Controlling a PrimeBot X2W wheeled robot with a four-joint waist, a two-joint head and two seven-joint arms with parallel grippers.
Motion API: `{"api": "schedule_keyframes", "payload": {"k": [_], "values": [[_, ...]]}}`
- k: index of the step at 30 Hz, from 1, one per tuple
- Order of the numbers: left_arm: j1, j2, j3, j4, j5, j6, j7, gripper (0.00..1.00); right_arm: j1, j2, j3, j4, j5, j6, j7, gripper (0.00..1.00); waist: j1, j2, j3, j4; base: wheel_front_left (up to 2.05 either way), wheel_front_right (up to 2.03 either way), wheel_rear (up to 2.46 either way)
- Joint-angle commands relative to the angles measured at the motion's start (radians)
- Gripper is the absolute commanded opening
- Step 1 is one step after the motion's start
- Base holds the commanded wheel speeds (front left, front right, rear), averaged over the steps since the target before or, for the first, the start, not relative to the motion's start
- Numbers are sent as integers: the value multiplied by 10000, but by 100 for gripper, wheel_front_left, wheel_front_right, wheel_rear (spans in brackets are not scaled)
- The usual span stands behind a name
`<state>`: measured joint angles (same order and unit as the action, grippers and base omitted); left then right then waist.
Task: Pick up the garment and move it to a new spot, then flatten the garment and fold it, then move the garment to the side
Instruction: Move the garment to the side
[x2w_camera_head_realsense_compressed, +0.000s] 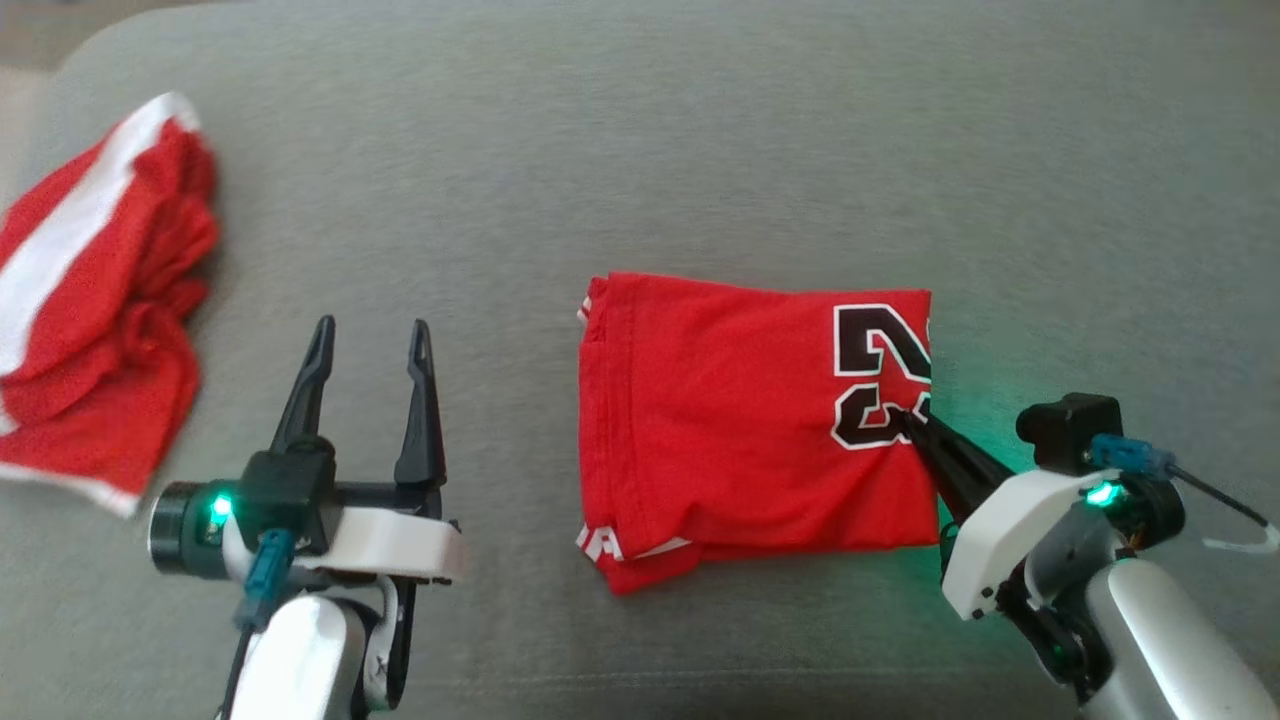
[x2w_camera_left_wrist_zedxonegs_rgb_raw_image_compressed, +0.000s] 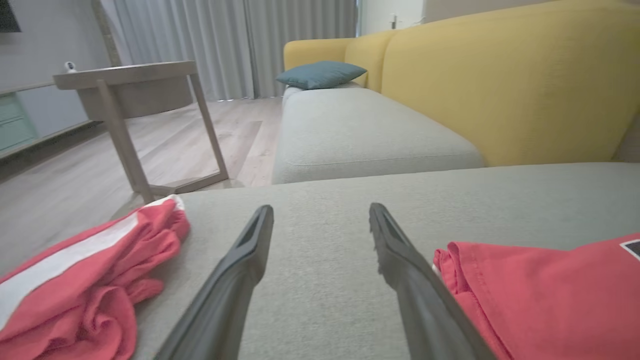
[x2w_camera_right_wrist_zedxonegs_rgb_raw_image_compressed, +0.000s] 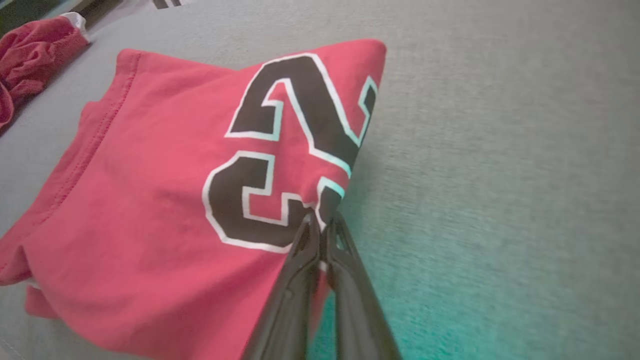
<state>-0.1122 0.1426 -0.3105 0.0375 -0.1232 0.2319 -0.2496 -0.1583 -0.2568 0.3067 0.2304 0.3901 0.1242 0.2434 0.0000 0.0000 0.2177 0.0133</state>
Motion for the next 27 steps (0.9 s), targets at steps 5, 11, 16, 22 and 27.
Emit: {"api": "schedule_keyframes", "payload": {"k": [5, 11, 16, 22, 27], "values": [[-479, 123, 252, -269, 194, -154, -121, 100, -670, -456, 201, -324, -24, 65, -182, 0, 0, 0, 82, -1482, 0, 0, 0], [-860, 155, 50, -82, 324, -357, -121, 100, -1531, -958, 0, 259, 190, 65, -458, 0, 0, 0, 353, -2571, 0, 0, 0], [-1314, 212, -135, 21, 475, -499, -121, 100, -2562, -1446, -532, 1316, 474, 65, -913, 0, 0, 0, 849, -3101, 0, 0, 0], [-1974, 282, -382, 73, 684, -682, -55, 100, -3781, -2156, -1415, 2618, 640, 65, -1584, 0, 0, 0, 1537, -3317, 0, 0, 0], [-2405, 291, -563, 98, 823, -794, -27, 100, -4411, -2503, -1753, 3207, 683, 65, -1820, 0, 0, 0, 1937, -3370, 0, 0, 0]]}}
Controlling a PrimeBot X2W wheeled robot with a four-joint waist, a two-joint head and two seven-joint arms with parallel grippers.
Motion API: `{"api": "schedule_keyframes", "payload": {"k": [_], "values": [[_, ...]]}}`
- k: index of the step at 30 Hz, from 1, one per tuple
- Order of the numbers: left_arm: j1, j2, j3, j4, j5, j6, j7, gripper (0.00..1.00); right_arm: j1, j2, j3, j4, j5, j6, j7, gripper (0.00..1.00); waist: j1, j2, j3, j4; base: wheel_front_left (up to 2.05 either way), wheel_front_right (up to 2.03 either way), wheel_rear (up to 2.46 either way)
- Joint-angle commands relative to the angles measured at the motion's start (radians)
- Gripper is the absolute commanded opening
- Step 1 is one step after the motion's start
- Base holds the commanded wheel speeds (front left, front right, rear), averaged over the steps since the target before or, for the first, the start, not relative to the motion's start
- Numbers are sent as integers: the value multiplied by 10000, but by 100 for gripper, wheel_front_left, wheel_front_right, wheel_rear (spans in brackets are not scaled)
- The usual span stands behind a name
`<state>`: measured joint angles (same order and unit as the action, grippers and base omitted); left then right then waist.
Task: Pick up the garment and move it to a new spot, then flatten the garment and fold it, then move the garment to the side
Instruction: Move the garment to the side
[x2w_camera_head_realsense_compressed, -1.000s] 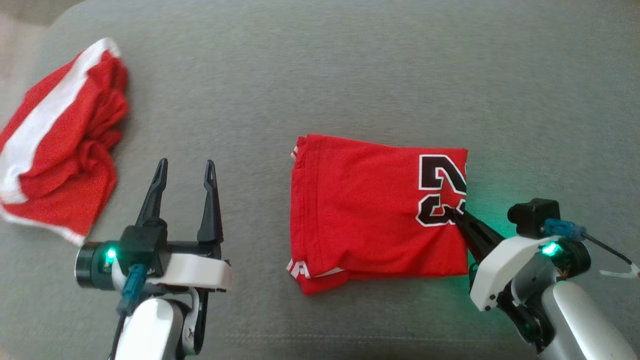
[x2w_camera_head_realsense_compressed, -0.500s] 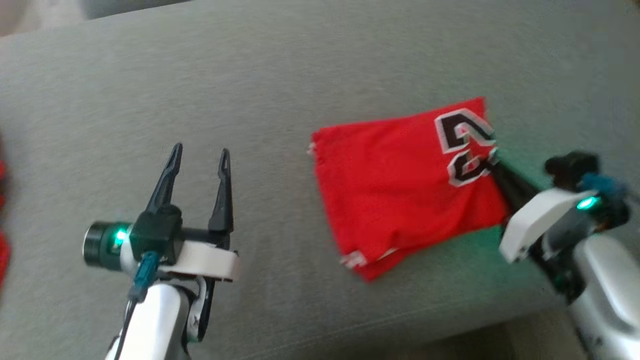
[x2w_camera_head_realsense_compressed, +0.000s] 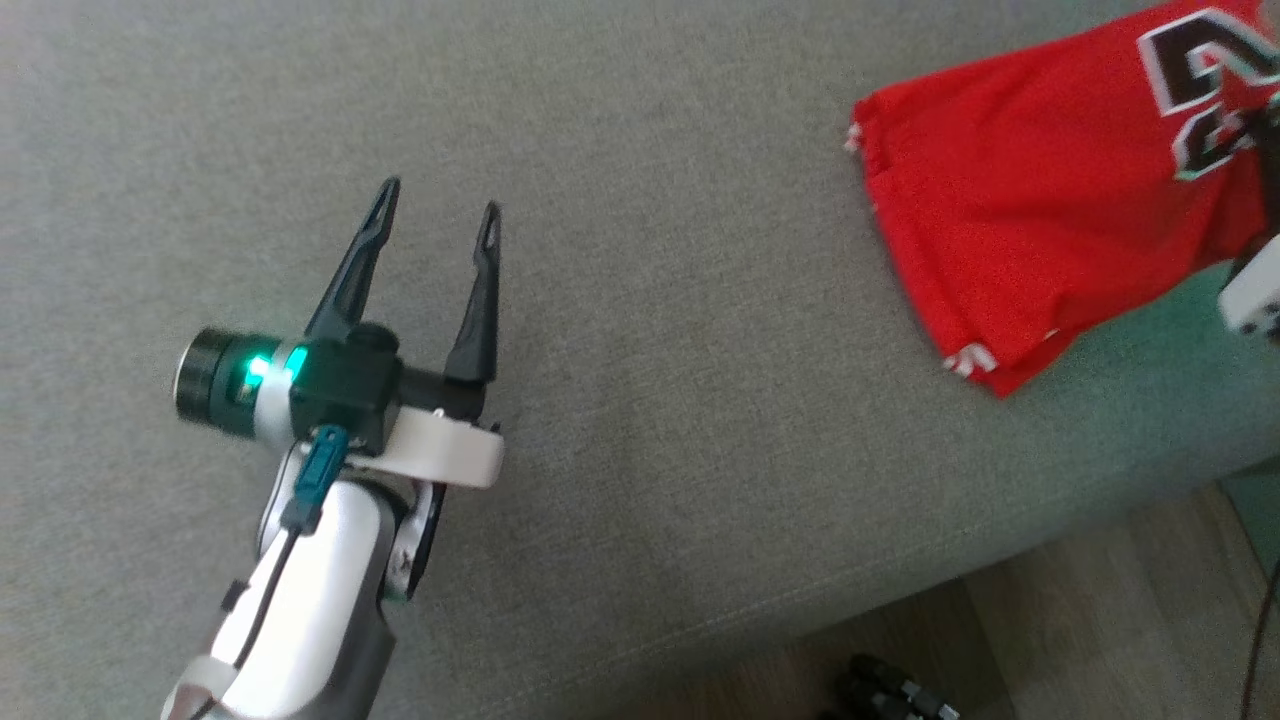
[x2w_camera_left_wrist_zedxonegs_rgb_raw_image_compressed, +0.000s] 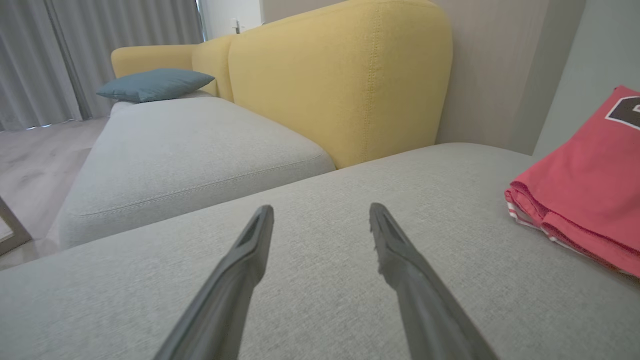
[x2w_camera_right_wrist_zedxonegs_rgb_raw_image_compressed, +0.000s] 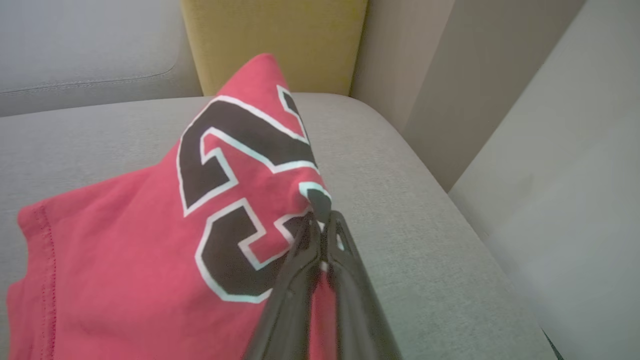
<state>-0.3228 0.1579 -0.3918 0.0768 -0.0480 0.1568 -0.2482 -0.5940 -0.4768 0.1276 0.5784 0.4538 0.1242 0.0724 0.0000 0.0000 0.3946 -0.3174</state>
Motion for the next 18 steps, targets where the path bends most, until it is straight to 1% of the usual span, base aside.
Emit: {"api": "schedule_keyframes", "payload": {"k": [1, 5, 8, 14, 18], "values": [[-410, 131, 198, -294, 108, -69, -35, 100, -174, -372, -47, -158, 72, 65, -154, 0, 0, 0, 264, -67, 0, 0, 0], [-840, 109, 28, -348, 256, -141, -24, 100, -561, -659, -456, 245, 96, 65, -370, 0, 0, 0, 655, -101, 0, 0, 0], [-1172, 108, -88, -418, 363, -206, -1, 100, -821, -756, -844, 504, 69, 65, -556, 0, 0, 0, 994, -135, 0, 0, 0], [-1803, 114, -350, -459, 582, -366, 73, 100, -1344, -675, -1369, 1154, -177, 65, -845, 0, 0, 0, 1612, -107, 0, 0, 0], [-2126, 96, -502, -444, 671, -454, 99, 100, -1740, -559, -1469, 1822, -652, 65, -853, 0, 0, 0, 1943, -9, 0, 0, 0]]}}
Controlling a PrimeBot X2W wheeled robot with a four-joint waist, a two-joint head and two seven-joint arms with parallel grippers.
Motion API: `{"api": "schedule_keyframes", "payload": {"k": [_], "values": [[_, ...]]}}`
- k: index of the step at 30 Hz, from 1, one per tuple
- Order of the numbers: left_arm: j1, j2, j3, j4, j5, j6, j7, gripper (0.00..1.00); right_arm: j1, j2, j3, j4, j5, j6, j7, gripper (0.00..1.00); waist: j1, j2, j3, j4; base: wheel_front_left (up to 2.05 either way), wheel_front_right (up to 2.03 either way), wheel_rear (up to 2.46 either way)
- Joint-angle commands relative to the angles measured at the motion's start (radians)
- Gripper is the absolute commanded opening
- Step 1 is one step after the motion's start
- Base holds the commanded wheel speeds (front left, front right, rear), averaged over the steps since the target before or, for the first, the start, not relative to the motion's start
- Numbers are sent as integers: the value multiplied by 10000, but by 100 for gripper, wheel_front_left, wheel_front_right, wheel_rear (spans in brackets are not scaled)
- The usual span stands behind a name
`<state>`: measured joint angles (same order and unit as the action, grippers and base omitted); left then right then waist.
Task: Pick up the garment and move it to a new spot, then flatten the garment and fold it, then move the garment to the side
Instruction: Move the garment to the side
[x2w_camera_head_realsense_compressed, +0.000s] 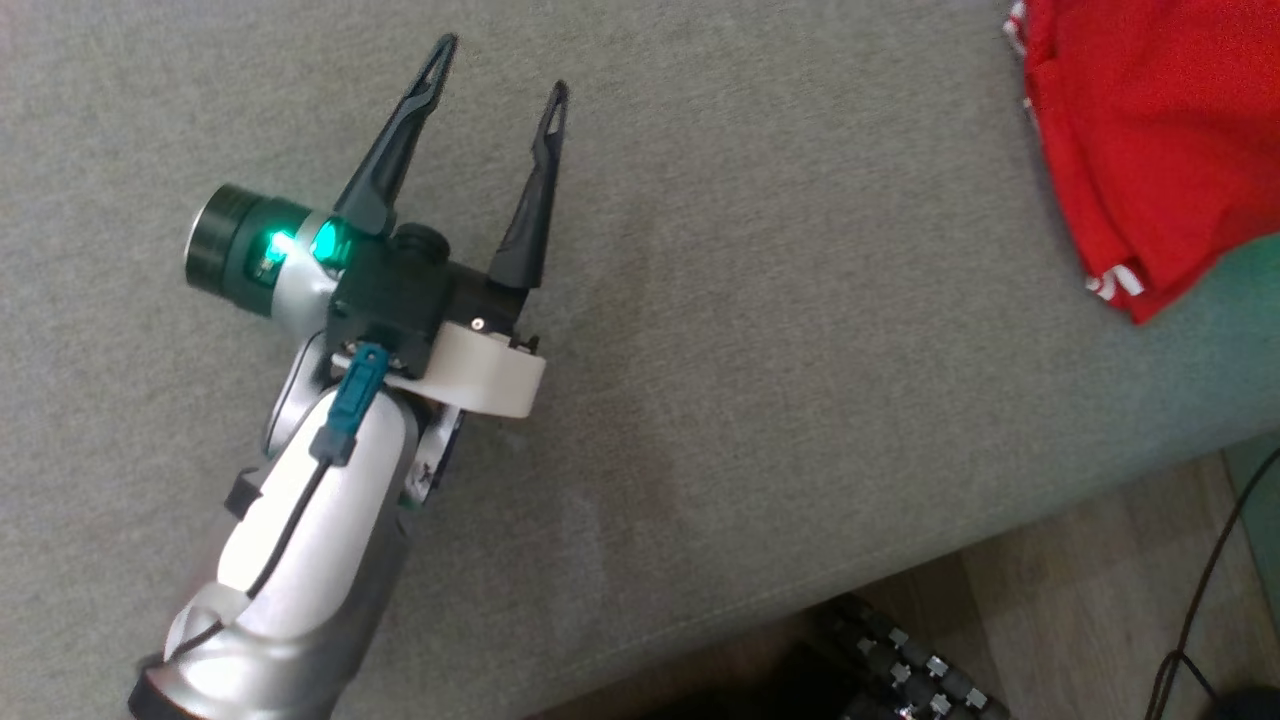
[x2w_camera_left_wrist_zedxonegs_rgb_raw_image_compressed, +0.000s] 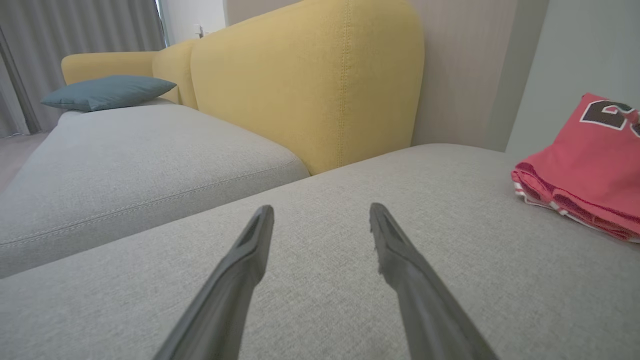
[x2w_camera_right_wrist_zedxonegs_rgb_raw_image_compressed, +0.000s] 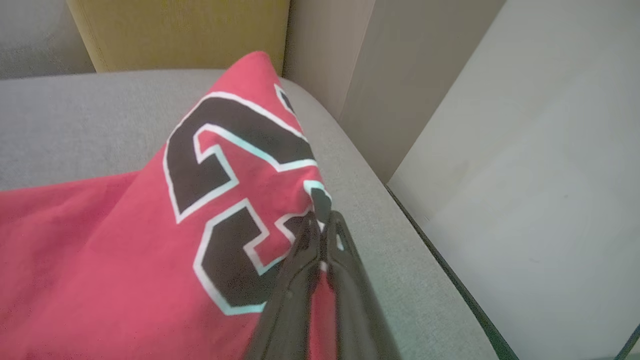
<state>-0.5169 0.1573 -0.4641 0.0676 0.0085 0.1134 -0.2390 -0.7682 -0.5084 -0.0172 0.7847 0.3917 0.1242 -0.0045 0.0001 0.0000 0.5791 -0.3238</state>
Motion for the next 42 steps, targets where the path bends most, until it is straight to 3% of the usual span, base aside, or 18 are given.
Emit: {"api": "schedule_keyframes", "payload": {"k": [1, 2, 3, 4, 5, 9, 12, 16, 25, 32, 42], "values": [[-240, 95, 187, -334, 115, -37, 2, 100, -91, -194, -40, -13, -162, 65, -47, 0, -1, 0, 149, 85, 0, 0, 0], [-279, 83, 154, -312, 119, -47, -7, 100, -185, -133, -34, 189, -297, 65, -46, 14, -1, 0, 184, 116, 0, 0, 0], [-302, 73, 127, -284, 118, -52, -16, 100, -281, -54, -43, 359, -410, 65, -117, 42, -1, 0, 208, 141, 0, 0, 0], [-318, 57, 106, -248, 103, -55, -26, 100, -341, 21, -40, 558, -529, 65, -139, 81, -1, 0, 218, 177, 0, 0, 0], [-327, 39, 91, -208, 80, -55, -38, 100, -386, 90, -65, 767, -643, 65, -151, 100, -1, 0, 213, 216, 0, 0, 0], [-241, -47, 62, -33, -47, 2, -108, 100, -386, 216, -330, 1415, -1198, 65, -584, 100, -1, 0, 3, 403, 0, 0, 0], [10, -98, 170, 98, -240, 169, -174, 100, -100, 264, -1011, 1687, -1795, 65, -1601, 100, -1, 0, -484, 609, 0, 0, 0], [492, -84, 363, 165, -472, 395, -208, 100, 519, 722, -1376, 1225, -2058, 65, -2284, 100, -1, 0, -1186, 811, 0, 0, 0], [1904, -56, 983, -108, -1019, 1023, -225, 100, 3101, 2315, -969, -2328, -2077, 65, -2548, 100, -1, 0, -2557, 1572, 0, 0, 0], [2653, 21, 1396, -299, -1274, 1292, -226, 100, 4561, 3204, -418, -4795, -2089, 65, -2243, 100, -1, 0, -3103, 2211, 0, 0, 0], [3667, 113, 1901, -272, -1573, 1486, -227, 100, 6066, 4019, 252, -7287, -2247, 65, -1270, 100, -1, 0, -3962, 2877, 0, 0, 0]]}}
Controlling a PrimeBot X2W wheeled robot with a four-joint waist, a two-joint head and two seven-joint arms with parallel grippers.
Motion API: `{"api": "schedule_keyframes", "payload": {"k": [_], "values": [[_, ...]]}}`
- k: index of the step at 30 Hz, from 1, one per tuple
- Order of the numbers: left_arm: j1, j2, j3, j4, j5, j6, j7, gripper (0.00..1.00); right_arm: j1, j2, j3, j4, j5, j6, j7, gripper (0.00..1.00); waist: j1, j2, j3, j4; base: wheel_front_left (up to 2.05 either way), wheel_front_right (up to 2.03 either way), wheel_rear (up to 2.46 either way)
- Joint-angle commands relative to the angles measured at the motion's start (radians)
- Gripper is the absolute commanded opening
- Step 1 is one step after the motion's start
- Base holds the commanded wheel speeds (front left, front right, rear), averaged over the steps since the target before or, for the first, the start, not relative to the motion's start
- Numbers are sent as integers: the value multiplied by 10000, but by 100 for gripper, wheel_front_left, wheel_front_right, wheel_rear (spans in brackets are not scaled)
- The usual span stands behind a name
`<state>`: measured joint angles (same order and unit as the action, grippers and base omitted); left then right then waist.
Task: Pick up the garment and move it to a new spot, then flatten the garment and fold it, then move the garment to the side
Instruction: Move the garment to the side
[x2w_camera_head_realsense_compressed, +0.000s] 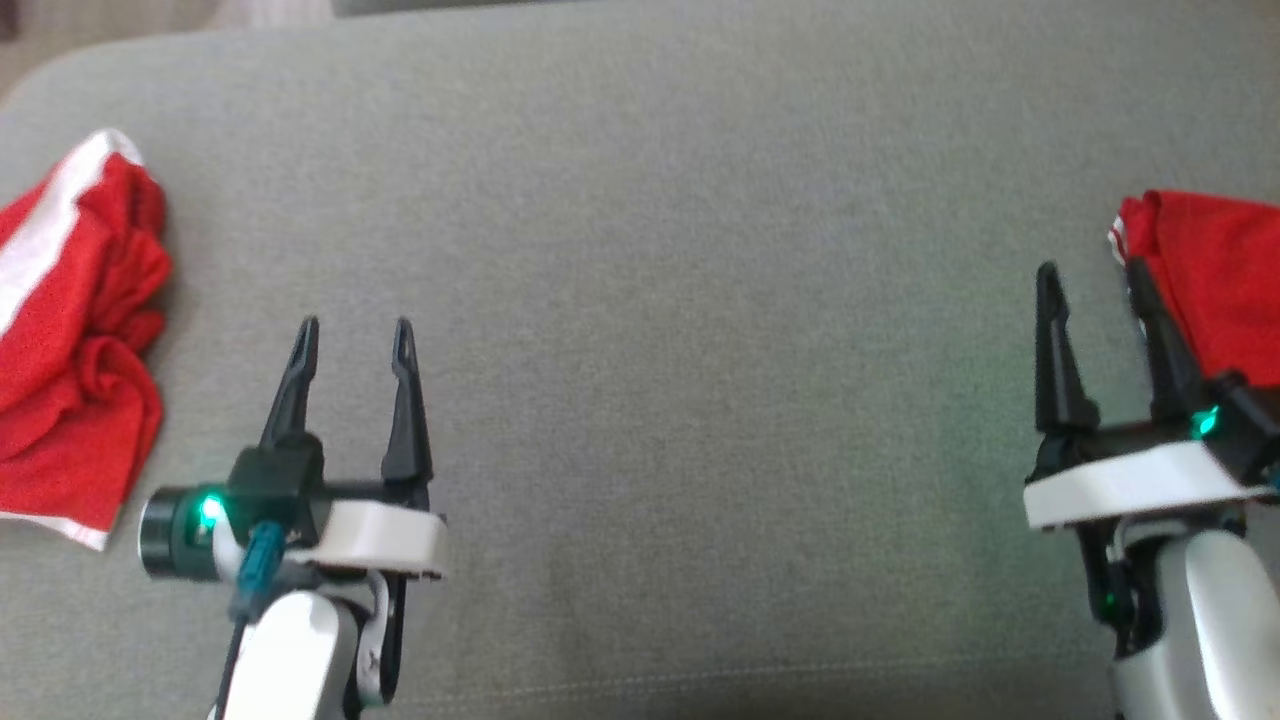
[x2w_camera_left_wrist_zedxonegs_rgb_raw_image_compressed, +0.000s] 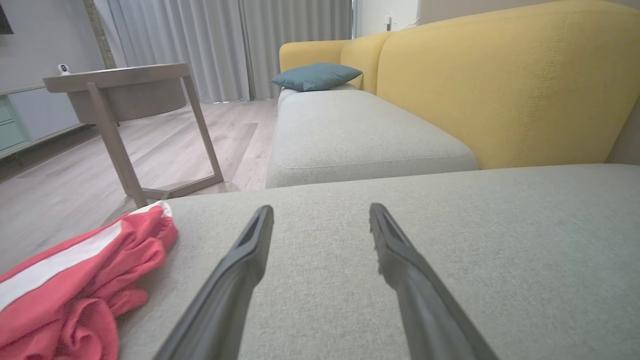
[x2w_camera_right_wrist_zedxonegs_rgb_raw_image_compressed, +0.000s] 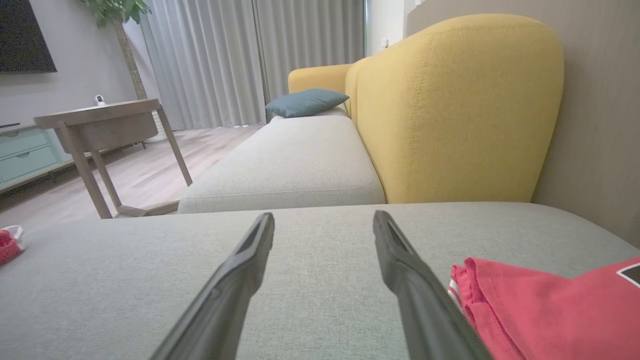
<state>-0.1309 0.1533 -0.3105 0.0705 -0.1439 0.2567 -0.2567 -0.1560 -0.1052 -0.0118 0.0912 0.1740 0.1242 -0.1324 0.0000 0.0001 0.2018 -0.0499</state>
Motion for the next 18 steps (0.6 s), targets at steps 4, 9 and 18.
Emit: {"api": "schedule_keyframes", "payload": {"k": [4, 9, 18], "values": [[201, 218, 425, -198, -109, 19, -50, 100, 486, 144, 251, -856, -139, 65, 335, 100, 0, -1, -581, 174, 0, 0, 0], [671, 286, 459, -31, -207, -43, -51, 100, 1192, 296, 186, -1224, -173, 65, 675, 100, 0, -1, -1116, 146, 0, 0, 0], [1254, 354, 385, 241, -369, -135, -51, 100, 2060, 458, 156, -1513, -272, 65, 1026, 100, 0, -1, -1907, 92, 0, 0, 0]]}}
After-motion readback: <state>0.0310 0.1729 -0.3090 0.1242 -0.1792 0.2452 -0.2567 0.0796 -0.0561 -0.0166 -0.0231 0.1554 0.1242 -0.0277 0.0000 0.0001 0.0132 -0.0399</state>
